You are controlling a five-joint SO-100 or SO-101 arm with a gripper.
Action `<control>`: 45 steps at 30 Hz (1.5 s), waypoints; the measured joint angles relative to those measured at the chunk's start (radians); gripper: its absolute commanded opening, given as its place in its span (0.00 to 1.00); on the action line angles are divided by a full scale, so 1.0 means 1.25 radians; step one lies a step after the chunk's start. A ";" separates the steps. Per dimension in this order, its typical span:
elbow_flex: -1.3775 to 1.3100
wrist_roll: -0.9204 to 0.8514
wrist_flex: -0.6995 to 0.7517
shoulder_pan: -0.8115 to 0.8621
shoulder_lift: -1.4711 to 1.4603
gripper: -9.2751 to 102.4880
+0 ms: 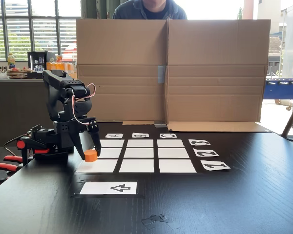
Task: Pick up the round, orange token and place it in the grid on square A1.
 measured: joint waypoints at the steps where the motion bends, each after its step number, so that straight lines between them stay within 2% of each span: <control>1: 0.006 0.000 -0.004 -0.007 0.000 0.15; 23: 0.050 -0.004 -0.098 -0.028 -0.050 0.17; 45: 0.061 -0.009 -0.123 -0.028 -0.060 0.28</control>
